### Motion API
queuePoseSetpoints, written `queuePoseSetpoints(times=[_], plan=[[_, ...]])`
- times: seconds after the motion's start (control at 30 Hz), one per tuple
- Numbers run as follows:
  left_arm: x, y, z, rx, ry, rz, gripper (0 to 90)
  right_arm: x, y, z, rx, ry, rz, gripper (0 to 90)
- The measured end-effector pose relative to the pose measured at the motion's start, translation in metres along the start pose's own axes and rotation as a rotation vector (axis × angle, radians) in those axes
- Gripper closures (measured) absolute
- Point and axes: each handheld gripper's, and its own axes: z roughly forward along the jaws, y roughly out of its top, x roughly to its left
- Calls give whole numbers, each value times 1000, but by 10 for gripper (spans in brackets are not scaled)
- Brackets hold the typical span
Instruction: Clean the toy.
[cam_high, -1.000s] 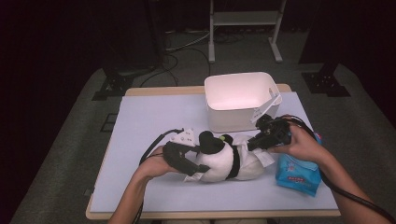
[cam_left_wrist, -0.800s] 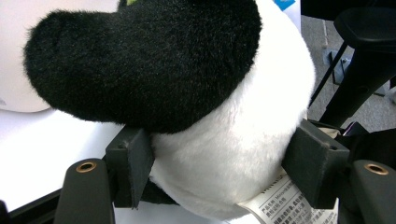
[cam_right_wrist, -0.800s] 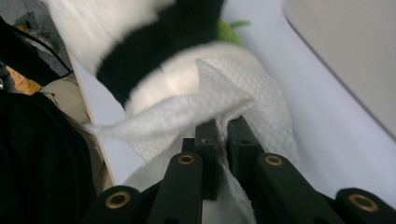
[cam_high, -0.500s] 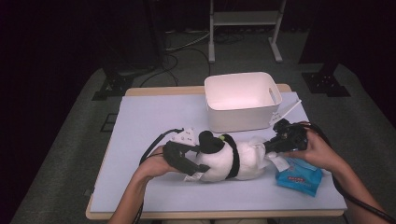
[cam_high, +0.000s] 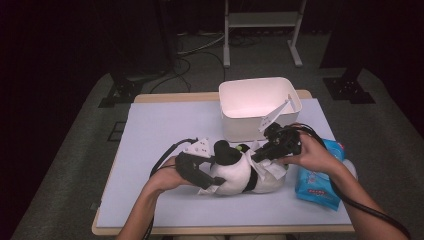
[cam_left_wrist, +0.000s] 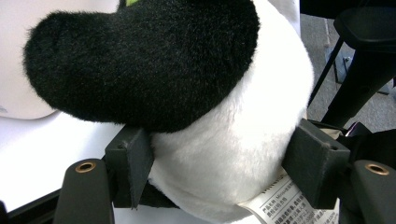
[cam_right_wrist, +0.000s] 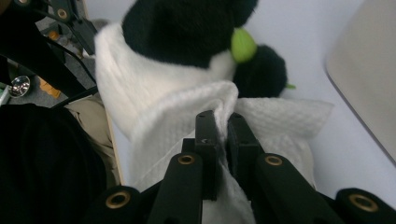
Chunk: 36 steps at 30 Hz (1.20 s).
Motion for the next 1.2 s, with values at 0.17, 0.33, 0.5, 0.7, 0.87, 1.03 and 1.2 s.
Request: queuePoseSetpoints(times=[0.17,0.33,0.5,0.7,0.87,1.03,1.2], plan=[[1,-1,0,2,1,-4,298,2,13,5,2,8,-16,843],[-1,1,0,1,2,1,298,7,28,2,-10,12,-44,843],[-4,3,1,2,7,15,298,17,49,4,-12,15,-88,843],[-5,4,1,1,6,16,298,26,73,13,16,12,-127,842],[-3,1,2,-2,-3,10,297,25,70,15,37,-5,-125,842],[-2,1,2,-1,0,4,296,12,49,9,40,-17,-64,842],[-1,0,2,-3,-2,3,295,3,33,8,50,-27,-40,842]])
